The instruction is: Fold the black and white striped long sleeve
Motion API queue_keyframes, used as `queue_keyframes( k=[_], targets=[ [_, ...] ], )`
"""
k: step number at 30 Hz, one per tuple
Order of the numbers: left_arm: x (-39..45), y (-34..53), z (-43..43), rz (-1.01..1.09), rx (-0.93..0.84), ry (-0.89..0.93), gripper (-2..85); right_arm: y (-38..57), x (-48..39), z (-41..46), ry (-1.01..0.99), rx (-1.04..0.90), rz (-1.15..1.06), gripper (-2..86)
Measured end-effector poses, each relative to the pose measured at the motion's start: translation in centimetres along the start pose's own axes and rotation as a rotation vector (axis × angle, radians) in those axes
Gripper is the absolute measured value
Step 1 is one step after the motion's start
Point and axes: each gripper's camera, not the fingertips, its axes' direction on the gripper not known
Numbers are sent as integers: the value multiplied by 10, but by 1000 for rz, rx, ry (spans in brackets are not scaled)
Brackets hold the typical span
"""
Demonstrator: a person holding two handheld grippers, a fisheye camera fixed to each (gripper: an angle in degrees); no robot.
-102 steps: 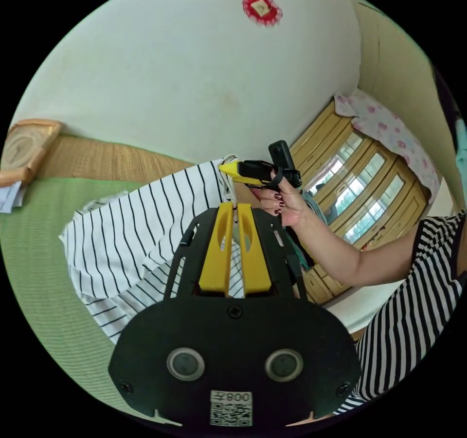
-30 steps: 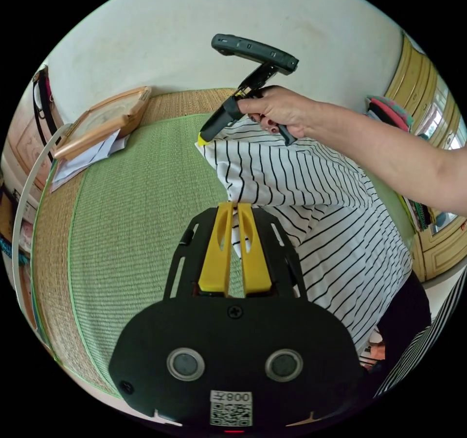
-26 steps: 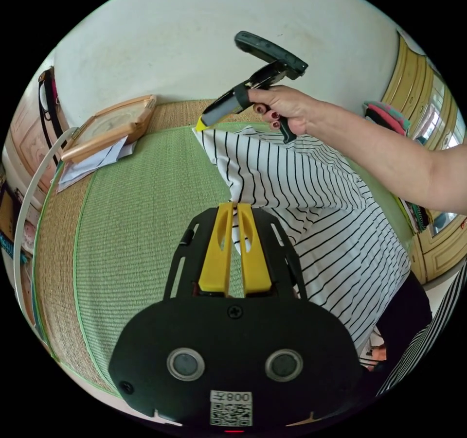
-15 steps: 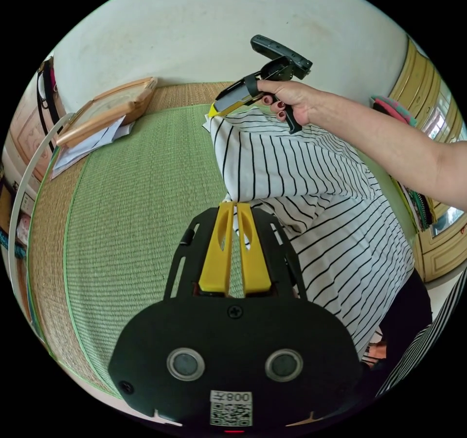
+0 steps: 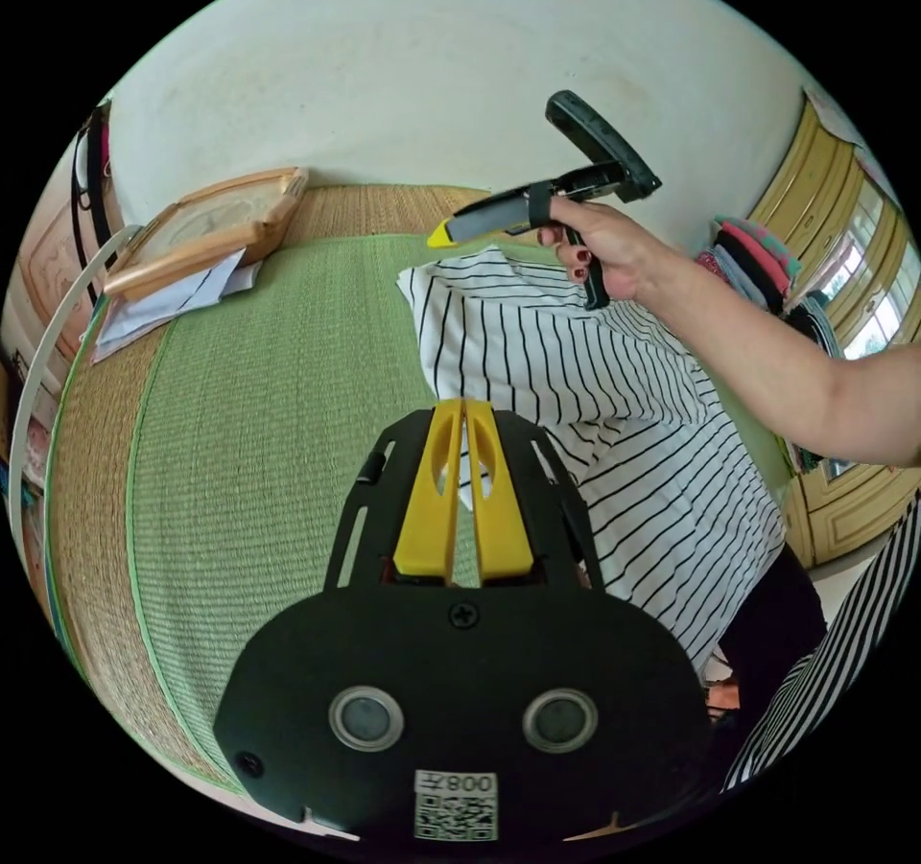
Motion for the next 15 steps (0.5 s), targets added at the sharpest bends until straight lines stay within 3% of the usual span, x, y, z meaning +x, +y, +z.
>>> queue_keyframes(
  k=[5, 8, 15],
  targets=[
    [1, -6, 43, 38, -121, -32, 1, -4, 6, 56, 139, -145, 26, 1],
    [-1, -7, 43, 25, -129, -33, 1, 0, 19, 54, 28, -104, 83, 0],
    [0, -12, 26, 34, -74, -24, 1, 57, -5, 4, 66, 53, 35, 1]
  ],
)
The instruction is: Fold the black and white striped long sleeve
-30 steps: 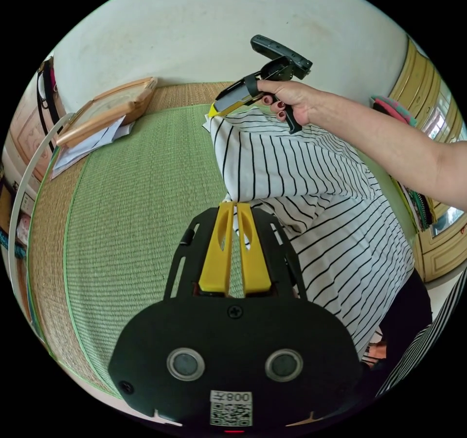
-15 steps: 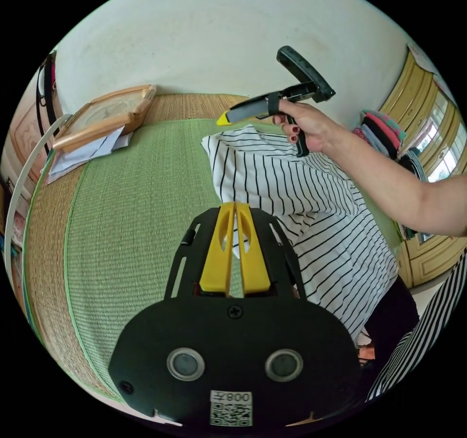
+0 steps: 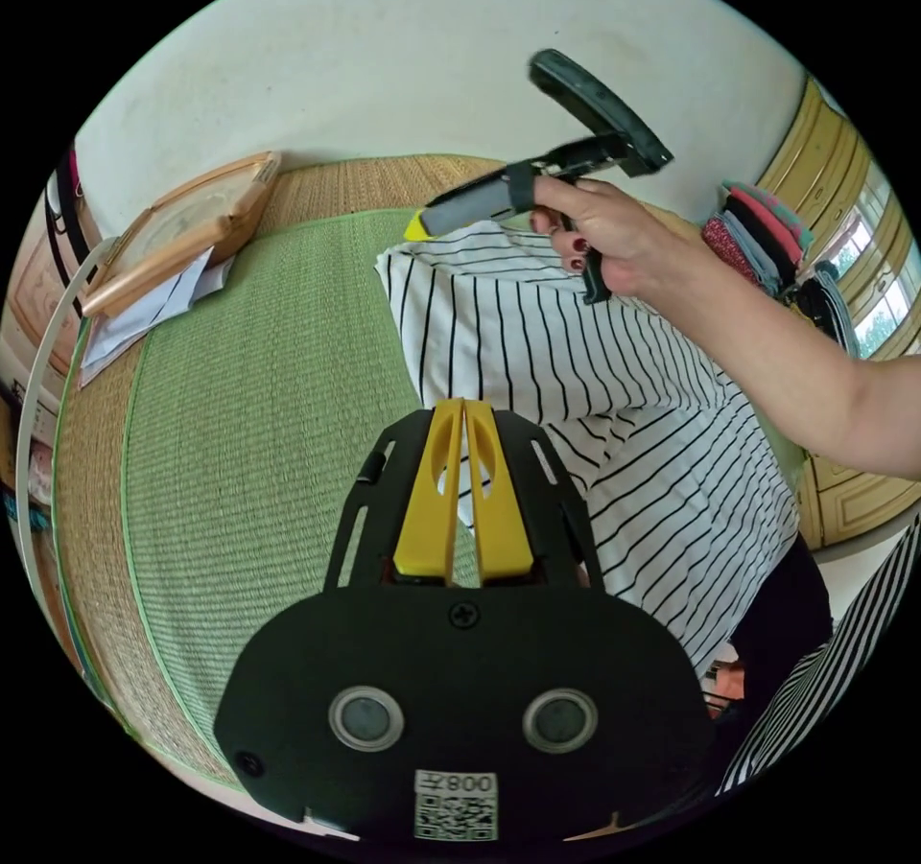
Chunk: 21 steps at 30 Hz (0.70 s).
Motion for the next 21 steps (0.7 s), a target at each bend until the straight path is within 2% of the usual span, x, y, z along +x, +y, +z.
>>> queue_keyframes(
  k=[6, 8, 11, 15, 18, 21],
  targets=[
    [-3, -16, 16, 22, -16, -3, 1, 119, -16, -45, 84, -34, 21, 1],
    [-4, -18, 38, 38, -88, -25, 1, 174, -18, -43, 148, -100, 97, 1],
    [-9, -19, 38, 0, -75, 7, 1, 228, -17, -44, 140, -140, 186, 1],
    [3, -23, 26, 12, -37, -7, 1, 274, -26, -55, 154, -76, 246, 1],
    [12, -26, 45, 38, -114, 18, 1, 305, -21, -31, 174, -150, 302, 1],
    [16, -22, 45, 11, -101, 3, 1, 323, -20, -36, 128, -84, 315, 1]
  ],
)
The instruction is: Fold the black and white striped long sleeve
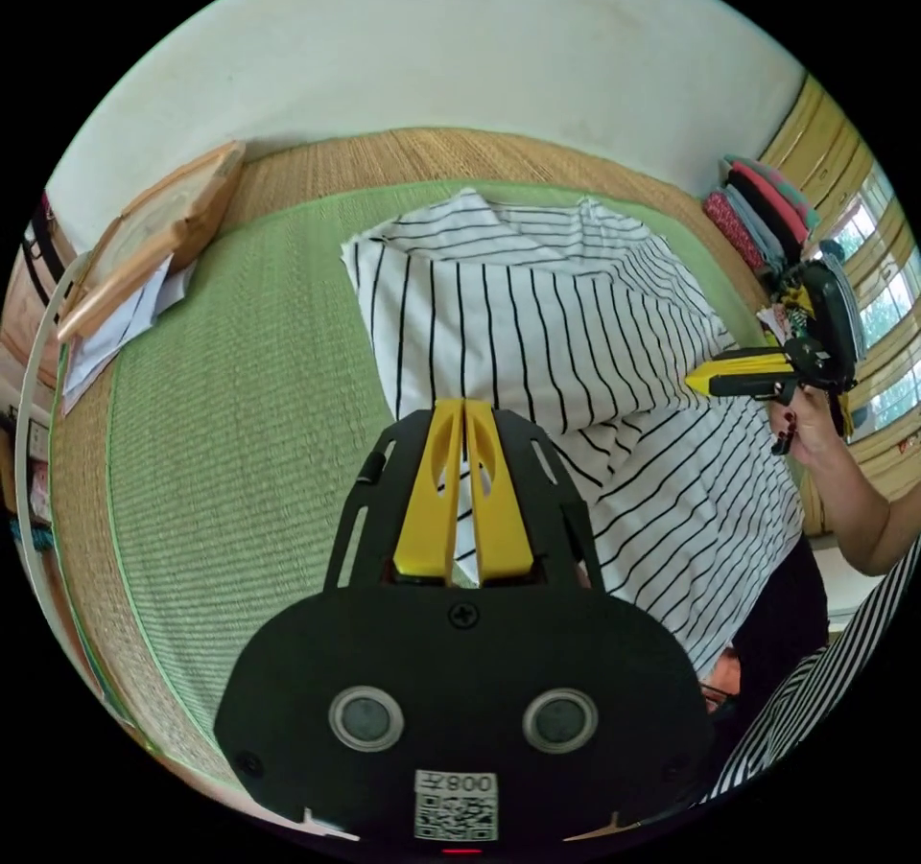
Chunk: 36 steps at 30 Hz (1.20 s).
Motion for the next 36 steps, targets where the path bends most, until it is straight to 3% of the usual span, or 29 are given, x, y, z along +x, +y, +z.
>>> queue_keyframes(
  k=[5, 8, 14, 17, 19, 24, 28, 36],
  targets=[
    [24, 25, -17, -14, 78, 150, 2, 37, 3, -1, 15, 62, -18, 1],
    [39, 32, 19, -1, -84, 118, 2, 58, 13, 24, -33, 11, 6, 1],
    [54, 35, 6, 1, 45, 178, 2, 101, 33, -2, 20, 153, 58, 1],
    [68, 36, 45, 23, -98, 167, 2, 118, 68, 5, 41, 153, 149, 1],
    [67, 40, 46, -18, -48, 184, 2, 126, 88, 20, 26, 104, 196, 1],
    [82, 45, 48, -16, -41, 186, 1, 156, 87, 12, -33, 204, 193, 1],
    [82, 52, 69, -64, -100, 237, 2, 181, 78, 50, -52, 73, 150, 1],
    [96, 95, 51, -95, -70, 278, 2, 238, 84, 36, -67, 145, 195, 1]
  ],
)
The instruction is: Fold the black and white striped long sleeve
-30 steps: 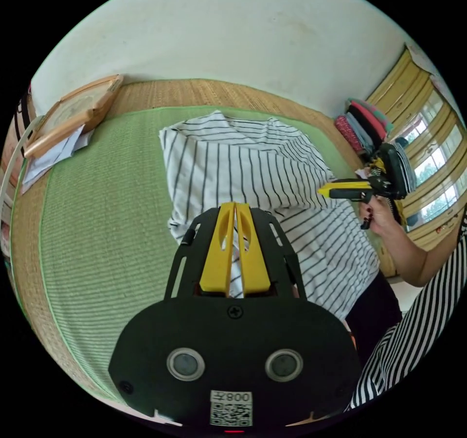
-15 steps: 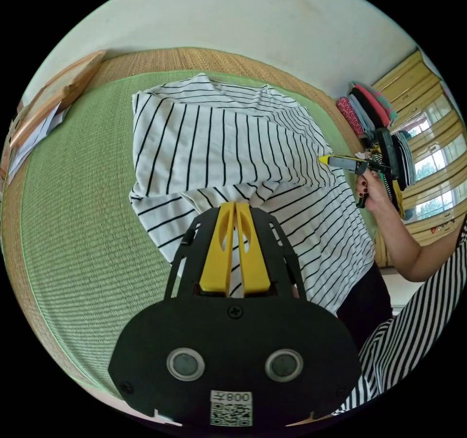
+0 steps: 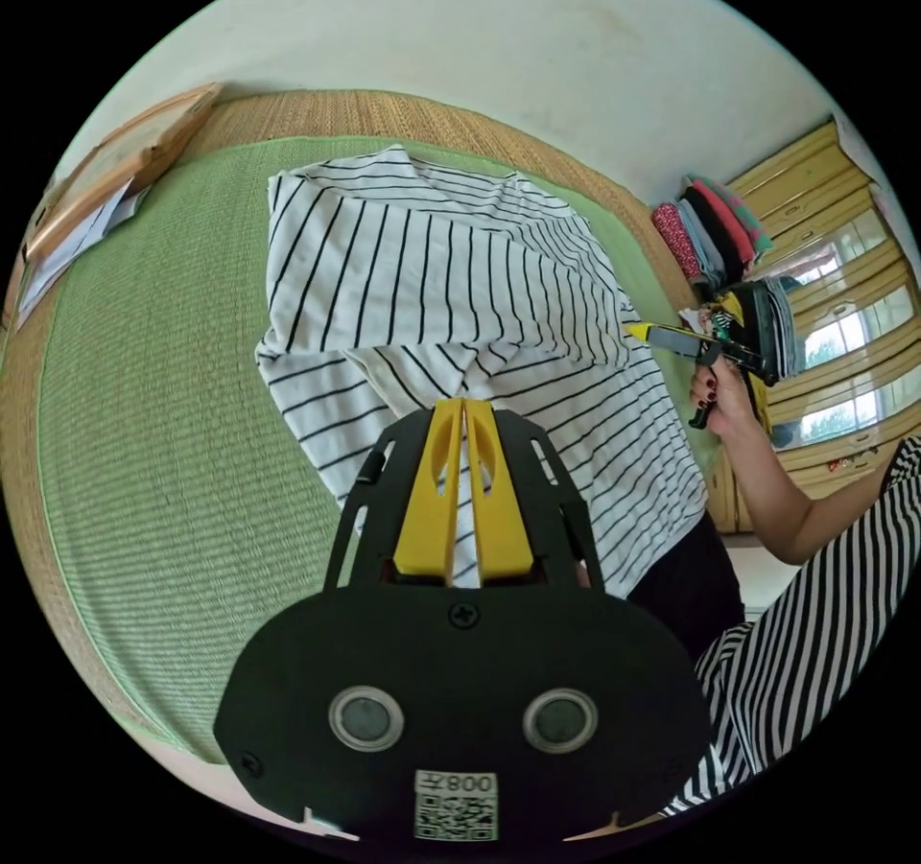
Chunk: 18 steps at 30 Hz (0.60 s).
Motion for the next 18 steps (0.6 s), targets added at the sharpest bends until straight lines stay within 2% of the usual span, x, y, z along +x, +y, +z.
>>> queue_keyframes(
  k=[5, 14, 18],
  targets=[
    [11, 68, -5, -68, -17, 121, 2, 68, 12, -22, -28, -13, 78, 1],
    [55, 191, -4, -102, -97, 164, 3, 219, 26, -59, -86, -24, 282, 1],
    [58, 245, -8, -150, -76, 176, 6, 276, 28, -65, -100, -19, 347, 0]
  ],
)
